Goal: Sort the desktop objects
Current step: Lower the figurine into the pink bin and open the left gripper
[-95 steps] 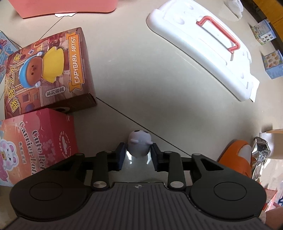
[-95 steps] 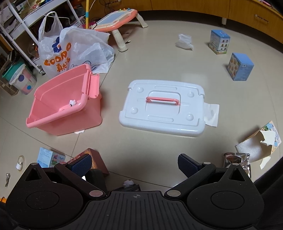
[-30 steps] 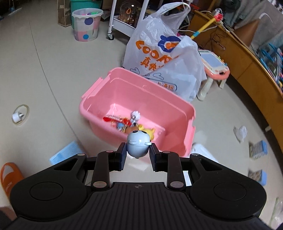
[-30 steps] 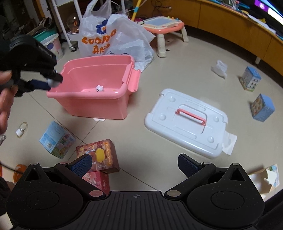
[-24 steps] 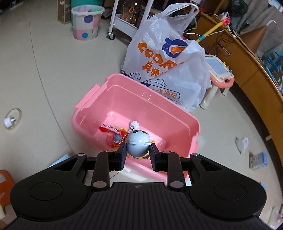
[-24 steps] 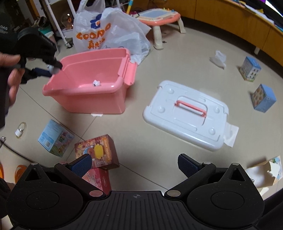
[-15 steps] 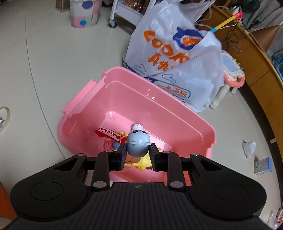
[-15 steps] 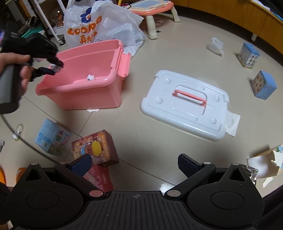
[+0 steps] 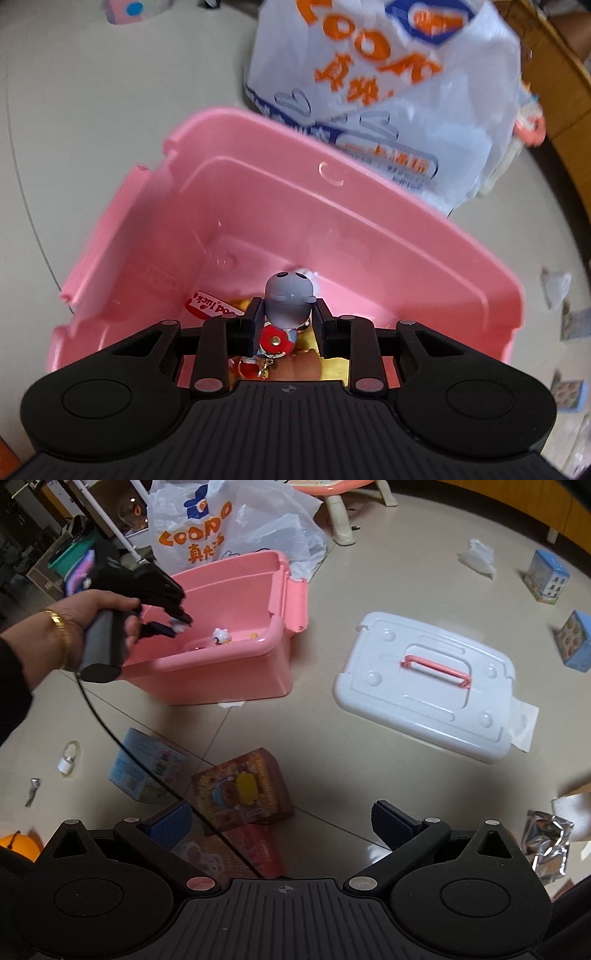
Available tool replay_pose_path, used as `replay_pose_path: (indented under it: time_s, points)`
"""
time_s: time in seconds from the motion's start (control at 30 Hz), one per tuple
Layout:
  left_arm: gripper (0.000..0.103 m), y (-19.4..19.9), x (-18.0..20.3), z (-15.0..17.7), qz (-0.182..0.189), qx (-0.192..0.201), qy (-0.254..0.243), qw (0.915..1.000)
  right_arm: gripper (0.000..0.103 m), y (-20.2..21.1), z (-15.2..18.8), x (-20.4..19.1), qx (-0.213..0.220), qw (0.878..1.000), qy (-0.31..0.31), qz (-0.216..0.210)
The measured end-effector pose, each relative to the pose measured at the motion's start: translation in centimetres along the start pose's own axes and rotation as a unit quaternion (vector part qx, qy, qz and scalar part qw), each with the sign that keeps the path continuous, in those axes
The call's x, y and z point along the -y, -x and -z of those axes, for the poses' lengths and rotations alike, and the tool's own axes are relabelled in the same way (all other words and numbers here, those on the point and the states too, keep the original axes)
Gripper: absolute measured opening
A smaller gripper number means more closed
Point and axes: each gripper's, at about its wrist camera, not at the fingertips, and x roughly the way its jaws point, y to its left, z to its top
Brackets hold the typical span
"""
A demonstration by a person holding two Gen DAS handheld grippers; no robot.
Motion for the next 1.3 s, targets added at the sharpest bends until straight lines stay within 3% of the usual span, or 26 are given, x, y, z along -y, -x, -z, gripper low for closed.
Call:
replay_pose_path:
  time_s: [0.17, 0.6, 1.07, 1.3]
  points:
    - [0.028, -2.1, 0.7, -0.3, -0.010, -0.034, -0.023, 0.9991, 0.103, -0.2, -0.3, -0.1, -0.010, 1.000, -0.012, -0.010]
    - [0.029, -4.6, 1.9, -0.1, -0.042, -0.065, -0.052, 0.9957, 0.103, -0.6, -0.5, -0.2, -0.025, 0.999, -0.031, -0.022]
    - [0.032, -3.3, 1.4, 0.4, -0.049, -0.051, -0.049, 0.9963, 0.103, -0.6, -0.2, 0.2, -0.023, 0.999, -0.027, -0.021]
    - [0.045, 1.1, 2.7, 1.4, -0.057, -0.014, -0.075, 0.9955, 0.103, 0.0, -0.3, -0.5, -0.010, 1.000, -0.017, -0.022]
